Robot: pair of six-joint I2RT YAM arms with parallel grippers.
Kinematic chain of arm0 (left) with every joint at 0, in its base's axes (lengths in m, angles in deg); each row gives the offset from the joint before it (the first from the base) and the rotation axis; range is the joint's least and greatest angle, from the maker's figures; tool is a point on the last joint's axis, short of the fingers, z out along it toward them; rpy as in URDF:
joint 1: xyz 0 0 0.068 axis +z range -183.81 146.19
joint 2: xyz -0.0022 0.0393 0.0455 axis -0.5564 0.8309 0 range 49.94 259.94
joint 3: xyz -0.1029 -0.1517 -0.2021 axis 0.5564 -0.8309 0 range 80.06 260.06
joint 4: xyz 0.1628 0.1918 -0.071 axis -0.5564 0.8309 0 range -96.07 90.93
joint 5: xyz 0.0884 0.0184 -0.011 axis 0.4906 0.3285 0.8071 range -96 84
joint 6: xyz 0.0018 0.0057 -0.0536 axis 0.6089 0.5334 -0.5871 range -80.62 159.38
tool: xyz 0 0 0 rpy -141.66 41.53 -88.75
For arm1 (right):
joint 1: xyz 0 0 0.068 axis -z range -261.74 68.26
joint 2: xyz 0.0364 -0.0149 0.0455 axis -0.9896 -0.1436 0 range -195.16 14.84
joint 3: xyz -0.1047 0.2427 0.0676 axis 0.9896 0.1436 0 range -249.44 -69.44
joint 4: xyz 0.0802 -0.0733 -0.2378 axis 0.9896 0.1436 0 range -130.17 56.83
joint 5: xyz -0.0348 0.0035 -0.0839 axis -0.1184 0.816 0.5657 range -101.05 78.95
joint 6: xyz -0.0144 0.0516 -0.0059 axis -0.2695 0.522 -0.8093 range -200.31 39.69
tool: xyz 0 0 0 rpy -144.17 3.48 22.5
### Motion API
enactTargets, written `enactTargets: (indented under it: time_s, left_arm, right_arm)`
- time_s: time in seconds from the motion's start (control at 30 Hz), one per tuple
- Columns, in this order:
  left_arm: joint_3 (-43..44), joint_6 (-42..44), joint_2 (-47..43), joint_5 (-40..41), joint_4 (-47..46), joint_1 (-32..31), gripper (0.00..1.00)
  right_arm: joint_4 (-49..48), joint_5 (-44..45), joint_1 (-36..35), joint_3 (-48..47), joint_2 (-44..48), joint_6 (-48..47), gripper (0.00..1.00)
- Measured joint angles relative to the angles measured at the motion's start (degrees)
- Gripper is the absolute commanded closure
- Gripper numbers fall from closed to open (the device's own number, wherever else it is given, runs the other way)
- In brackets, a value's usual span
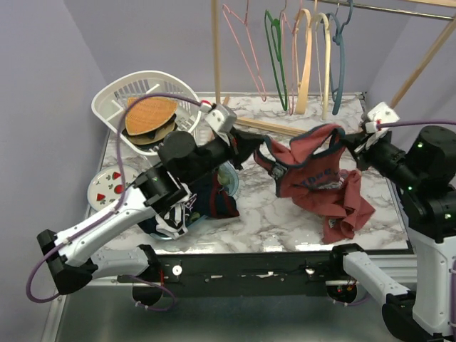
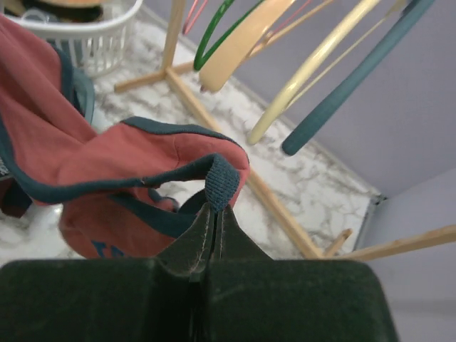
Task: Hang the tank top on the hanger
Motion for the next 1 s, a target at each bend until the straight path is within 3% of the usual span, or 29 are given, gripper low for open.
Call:
enactTargets:
  time_s: [0.27, 0.33, 0.43, 0.57, 0.83, 0.93, 0.97, 1.0]
  left_arm:
    - [29.8, 6.7, 3.0, 2.0, 12.9, -0.1, 1.0]
    - [36.0, 7.6, 5.1, 2.0, 14.5, -0.1, 1.0]
    - [38.4, 8.1, 6.1, 1.9, 15.7, -0.2, 1.0]
    - [32.4, 8.1, 5.5, 2.0, 15.0, -0.3, 1.0]
    - [4.2, 3.7, 7.5, 2.1, 10.4, -0.4, 1.0]
    - [-4.5, 0.1, 11.8, 2.2, 8.3, -0.3, 1.0]
    - [-6.1, -0.6, 13.0, 2.2, 7.9, -0.3, 0.96]
    - [-7.4, -1.7, 14.6, 2.2, 7.6, -0.4, 0.85]
  right_arm:
    - [-0.4, 2.8, 1.0, -18.8, -1.8, 0.9, 0.99]
    - [-0.7, 3.0, 1.4, -20.7, -1.6, 1.4, 0.99]
    - [-1.7, 3.3, 1.5, -18.7, 0.2, 1.7, 0.99]
    - [-3.5, 4.2, 1.5, -7.9, 4.5, 1.6, 0.99]
    - [-5.4, 6.4, 1.5, 22.7, 10.0, -0.3, 0.99]
    - [-5.1, 7.2, 1.5, 33.4, 10.6, -2.2, 0.91]
    - [-5.1, 7.3, 1.5, 35.4, 10.5, -2.6, 0.82]
    - [-5.2, 7.4, 1.5, 37.7, 10.3, -3.1, 0.76]
